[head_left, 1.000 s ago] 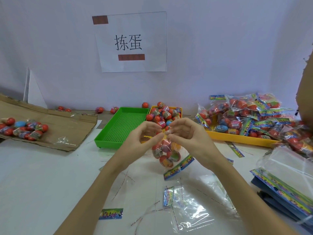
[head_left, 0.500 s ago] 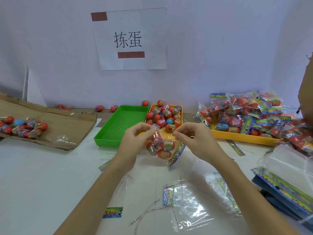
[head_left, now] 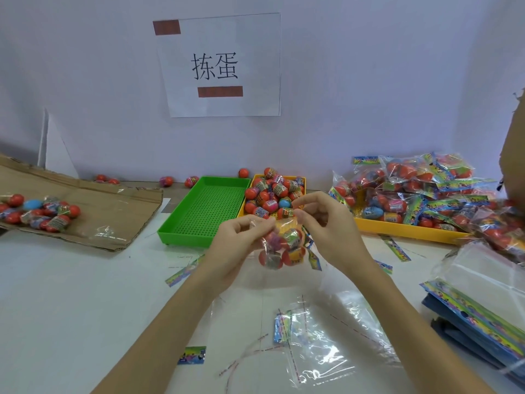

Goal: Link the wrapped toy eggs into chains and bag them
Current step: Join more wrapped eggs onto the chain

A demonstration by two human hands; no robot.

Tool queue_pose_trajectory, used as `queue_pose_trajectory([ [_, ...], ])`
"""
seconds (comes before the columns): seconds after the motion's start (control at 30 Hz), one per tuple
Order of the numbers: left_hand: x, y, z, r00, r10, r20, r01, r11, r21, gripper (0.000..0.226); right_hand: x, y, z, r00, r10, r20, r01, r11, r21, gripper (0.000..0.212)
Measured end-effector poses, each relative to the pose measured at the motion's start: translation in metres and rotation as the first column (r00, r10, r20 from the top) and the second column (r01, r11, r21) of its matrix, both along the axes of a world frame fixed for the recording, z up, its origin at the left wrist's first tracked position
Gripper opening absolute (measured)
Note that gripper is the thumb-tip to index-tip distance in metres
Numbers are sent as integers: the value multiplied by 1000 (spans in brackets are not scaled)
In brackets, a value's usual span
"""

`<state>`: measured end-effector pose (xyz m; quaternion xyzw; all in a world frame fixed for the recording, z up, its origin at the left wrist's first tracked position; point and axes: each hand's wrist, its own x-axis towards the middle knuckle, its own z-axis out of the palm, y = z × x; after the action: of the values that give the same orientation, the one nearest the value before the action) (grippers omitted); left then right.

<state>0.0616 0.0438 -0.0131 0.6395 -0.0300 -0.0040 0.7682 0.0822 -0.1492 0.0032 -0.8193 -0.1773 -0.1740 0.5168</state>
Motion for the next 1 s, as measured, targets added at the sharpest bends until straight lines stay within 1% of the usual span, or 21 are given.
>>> queue_pose_trajectory([
  [0.1, -2, -2, 0, 998, 41, -45, -42, 998, -36, 35, -1, 1, 2, 998, 11, -55, -7, 998, 67, 15],
  [0.17, -1, 0, 1, 992, 90, -86, -97, 992, -80, 28, -1, 0, 3, 980, 77, -184, -57, 992, 109, 23],
  [0.23, 2, 5, 2, 984, 141, -106, -153, 982, -112, 21, 0, -3, 3, 944, 135, -301, -137, 990, 13, 34],
  [0.27, 2, 6, 2, 982, 157, -106, -170, 976, -136, 27, 0, -4, 2, 931, 150, -332, -172, 984, -39, 34],
  [0.3, 2, 7, 2, 980, 166, -107, -183, 968, -173, 36, -1, -4, 0, 927, 154, -343, -185, 981, -61, 30],
  [0.33, 2, 6, 3, 979, 168, -116, -189, 959, -211, 44, -1, -4, -1, 930, 149, -336, -173, 984, -41, 26],
  [0.37, 3, 5, 3, 979, 155, -129, -183, 952, -246, 48, -1, -3, -2, 939, 136, -316, -143, 990, 1, 25],
  [0.43, 3, 3, 4, 989, 73, -131, -108, 952, -286, 43, -1, -1, -3, 966, 65, -249, -45, 996, 83, 32],
  [0.5, 2, 2, 4, 997, -22, -80, 0, 965, -262, 44, 0, -1, -1, 980, -17, -200, 50, 986, 159, 35],
  [0.57, 0, 1, 2, 995, -94, -28, 88, 980, -179, 53, 2, -4, 0, 981, -74, -177, 111, 971, 211, 36],
  [0.63, -2, -2, 0, 993, -118, 5, 118, 984, -136, 55, 2, -5, -2, 980, -125, -153, 154, 970, 189, 34],
  [0.73, -3, -5, -4, 994, -99, 39, 100, 995, -25, 60, 2, -6, -6, 976, -215, -23, 216, 975, 55, 28],
  [0.8, -2, -5, -6, 994, -99, 47, 97, 995, 37, 61, 1, -4, -7, 973, -227, 43, 226, 974, 21, 27],
  [0.9, -2, -4, -5, 993, -104, 60, 103, 995, 19, 57, 1, -3, -6, 969, -230, 89, 232, 973, -10, 29],
  [1.0, -1, 1, -3, 993, -89, 81, 88, 996, 20, 54, 4, -6, -3, 979, -201, 40, 200, 980, 19, 34],
])
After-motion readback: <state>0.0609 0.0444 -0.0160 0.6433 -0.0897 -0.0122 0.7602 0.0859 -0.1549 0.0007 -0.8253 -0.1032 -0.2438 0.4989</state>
